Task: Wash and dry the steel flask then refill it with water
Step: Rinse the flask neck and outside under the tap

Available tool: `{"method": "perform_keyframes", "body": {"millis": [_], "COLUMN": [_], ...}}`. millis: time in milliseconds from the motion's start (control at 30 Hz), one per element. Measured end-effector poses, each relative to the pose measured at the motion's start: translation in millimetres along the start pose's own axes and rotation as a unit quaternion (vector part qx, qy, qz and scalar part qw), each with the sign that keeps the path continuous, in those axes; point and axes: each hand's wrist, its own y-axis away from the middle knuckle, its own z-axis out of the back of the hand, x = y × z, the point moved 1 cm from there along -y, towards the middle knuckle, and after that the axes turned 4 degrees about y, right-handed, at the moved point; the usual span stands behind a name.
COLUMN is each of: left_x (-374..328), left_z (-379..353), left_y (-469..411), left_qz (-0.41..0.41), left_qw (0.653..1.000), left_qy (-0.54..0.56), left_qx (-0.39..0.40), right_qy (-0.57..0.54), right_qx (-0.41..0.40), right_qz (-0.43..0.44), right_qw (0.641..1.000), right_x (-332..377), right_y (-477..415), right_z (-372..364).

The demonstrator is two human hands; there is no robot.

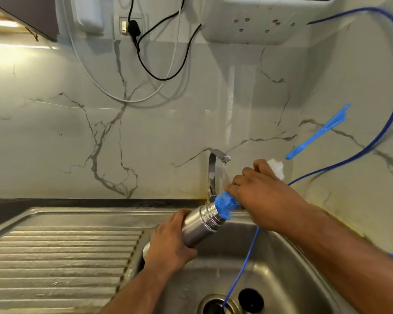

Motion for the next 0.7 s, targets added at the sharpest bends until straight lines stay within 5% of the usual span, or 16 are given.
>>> {"method": "perform_keyframes", "body": {"millis": [200, 333, 500, 600, 700], "left_x": [-9.7, -8.2, 6.4, 20.9, 28.9], "left_z": [-0.5, 11.5, 37.1, 49.9, 52.3], "left_y": [3.4, -0.8, -6.5, -9.5, -9.4], "left_qz": [-0.041, -0.042, -0.03, -0.028, -0.063], "left_qw": [0.997, 0.99, 0.973, 0.969, 0.967], "left_qy": [-0.072, -0.122, -0.194, -0.221, -0.238], "left_qx": [-0.01, -0.058, -0.119, -0.107, -0.07], "right_qy": [-0.077, -0.081, -0.145, -0.236, -0.231], "right_qx": [0.039, 0.066, -0.027, -0.095, -0.047], "right_qz": [0.014, -0.072, -0.227, -0.157, -0.076], "right_qw": [0.996, 0.992, 0.963, 0.954, 0.969], "right_x": [17.5, -6.5, -31.8, -11.1, 9.1], "right_y": [4.6, 21.8, 40.0, 40.1, 40.2], "right_z": [-11.9, -12.8, -30.9, -51.6, -61.5]}}
